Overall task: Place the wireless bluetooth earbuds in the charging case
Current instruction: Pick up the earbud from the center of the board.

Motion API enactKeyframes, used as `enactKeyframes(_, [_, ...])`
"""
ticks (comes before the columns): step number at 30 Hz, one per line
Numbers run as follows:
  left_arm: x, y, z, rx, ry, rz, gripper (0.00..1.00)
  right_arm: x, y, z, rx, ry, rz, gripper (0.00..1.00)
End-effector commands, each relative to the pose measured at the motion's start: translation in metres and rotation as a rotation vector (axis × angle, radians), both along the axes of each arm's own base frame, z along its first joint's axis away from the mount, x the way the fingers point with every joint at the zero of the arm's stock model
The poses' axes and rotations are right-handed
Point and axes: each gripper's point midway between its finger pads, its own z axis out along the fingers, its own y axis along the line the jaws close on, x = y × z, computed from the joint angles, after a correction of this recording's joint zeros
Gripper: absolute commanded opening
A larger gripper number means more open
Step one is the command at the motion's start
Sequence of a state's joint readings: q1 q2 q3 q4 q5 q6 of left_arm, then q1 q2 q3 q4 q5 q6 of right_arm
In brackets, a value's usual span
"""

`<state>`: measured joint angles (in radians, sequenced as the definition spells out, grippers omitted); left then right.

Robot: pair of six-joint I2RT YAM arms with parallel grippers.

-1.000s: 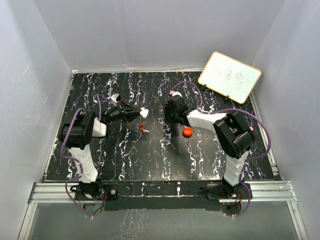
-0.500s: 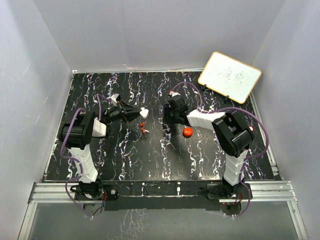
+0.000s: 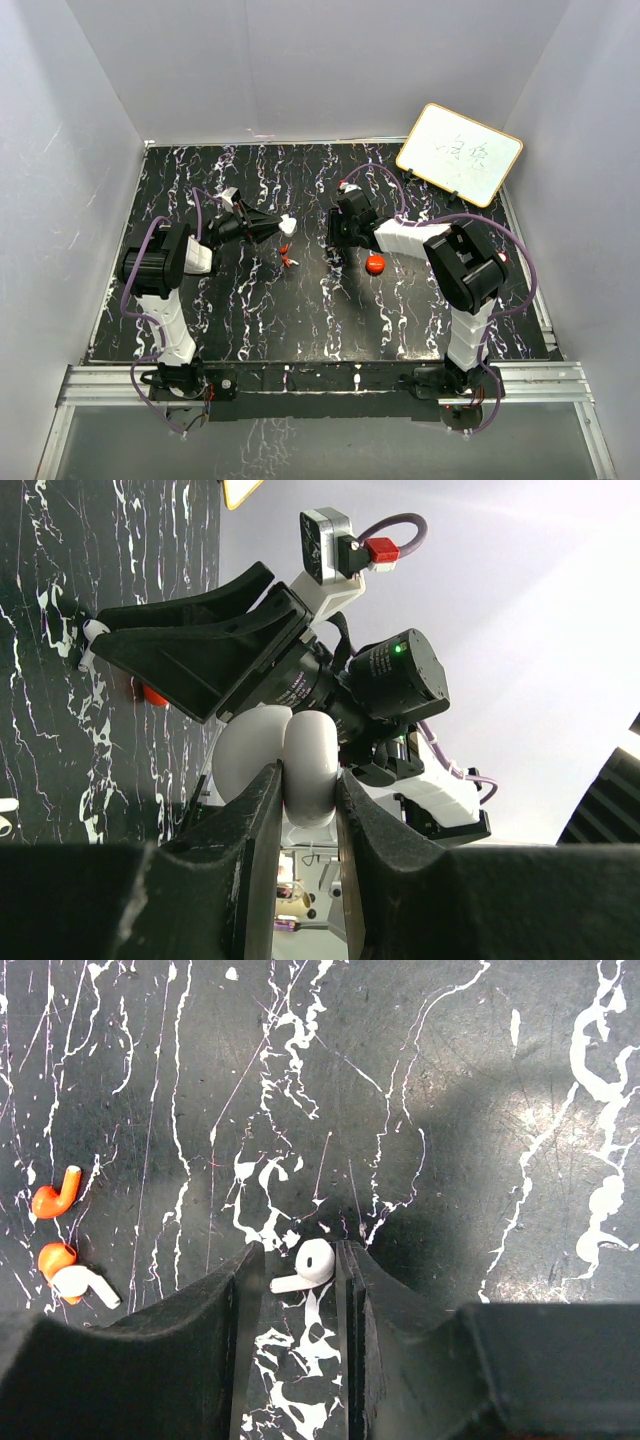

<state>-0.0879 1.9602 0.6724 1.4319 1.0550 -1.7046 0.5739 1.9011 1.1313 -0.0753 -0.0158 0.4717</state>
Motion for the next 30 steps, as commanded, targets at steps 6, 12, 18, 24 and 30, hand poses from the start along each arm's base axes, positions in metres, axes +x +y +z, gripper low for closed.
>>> enactKeyframes(6, [-0.011, 0.002, 0.046, -0.034, -0.304, -0.006, 0.00, 0.002, -0.003, -0.003, -0.006, -0.008, -0.008, 0.28])
enactKeyframes(12, [-0.011, 0.002, 0.045, -0.034, -0.300, -0.006, 0.00, 0.001, -0.008, -0.008, -0.028, -0.006, -0.015, 0.26])
enactKeyframes(18, [-0.010, 0.002, 0.044, -0.034, -0.298, -0.004, 0.00, 0.002, -0.010, -0.010, -0.039, -0.005, -0.021, 0.22])
enactKeyframes(24, [-0.010, 0.002, 0.043, -0.033, -0.295, -0.005, 0.00, 0.002, -0.012, -0.010, -0.047, -0.008, -0.027, 0.16])
enactKeyframes(30, [-0.009, 0.002, 0.043, -0.033, -0.295, -0.006, 0.00, 0.009, -0.011, 0.007, -0.028, -0.065, -0.036, 0.12])
